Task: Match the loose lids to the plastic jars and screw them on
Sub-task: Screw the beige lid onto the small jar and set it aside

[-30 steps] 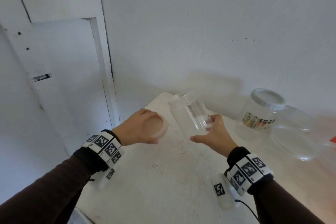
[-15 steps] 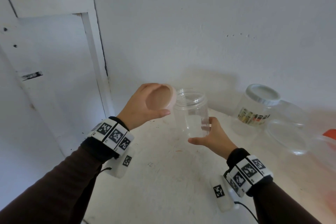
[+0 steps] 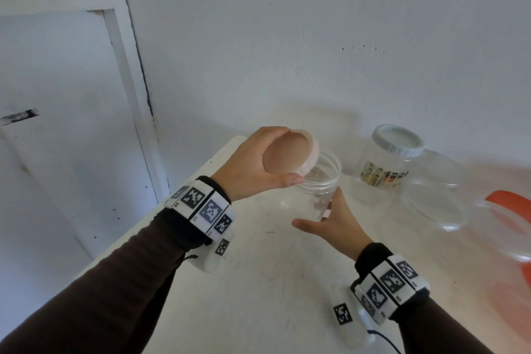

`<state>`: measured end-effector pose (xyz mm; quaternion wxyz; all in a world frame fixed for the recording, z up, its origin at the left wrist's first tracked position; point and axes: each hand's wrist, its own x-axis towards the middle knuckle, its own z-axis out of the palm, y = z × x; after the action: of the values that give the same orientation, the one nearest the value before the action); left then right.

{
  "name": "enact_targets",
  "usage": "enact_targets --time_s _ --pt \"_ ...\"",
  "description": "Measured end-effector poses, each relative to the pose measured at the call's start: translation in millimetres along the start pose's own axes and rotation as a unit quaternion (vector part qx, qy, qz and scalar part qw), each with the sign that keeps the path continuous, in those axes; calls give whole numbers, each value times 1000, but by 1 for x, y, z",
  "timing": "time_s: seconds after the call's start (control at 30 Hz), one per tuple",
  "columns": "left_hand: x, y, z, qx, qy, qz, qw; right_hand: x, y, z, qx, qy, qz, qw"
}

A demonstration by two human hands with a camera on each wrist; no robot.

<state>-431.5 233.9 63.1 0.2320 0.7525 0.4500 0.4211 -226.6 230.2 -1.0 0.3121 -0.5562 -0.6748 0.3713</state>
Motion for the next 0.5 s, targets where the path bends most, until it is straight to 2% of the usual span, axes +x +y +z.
enact_targets --time_s 0.5 --pt "23 10 11 76 -73 33 994 7 0 5 -7 -30 -25 999"
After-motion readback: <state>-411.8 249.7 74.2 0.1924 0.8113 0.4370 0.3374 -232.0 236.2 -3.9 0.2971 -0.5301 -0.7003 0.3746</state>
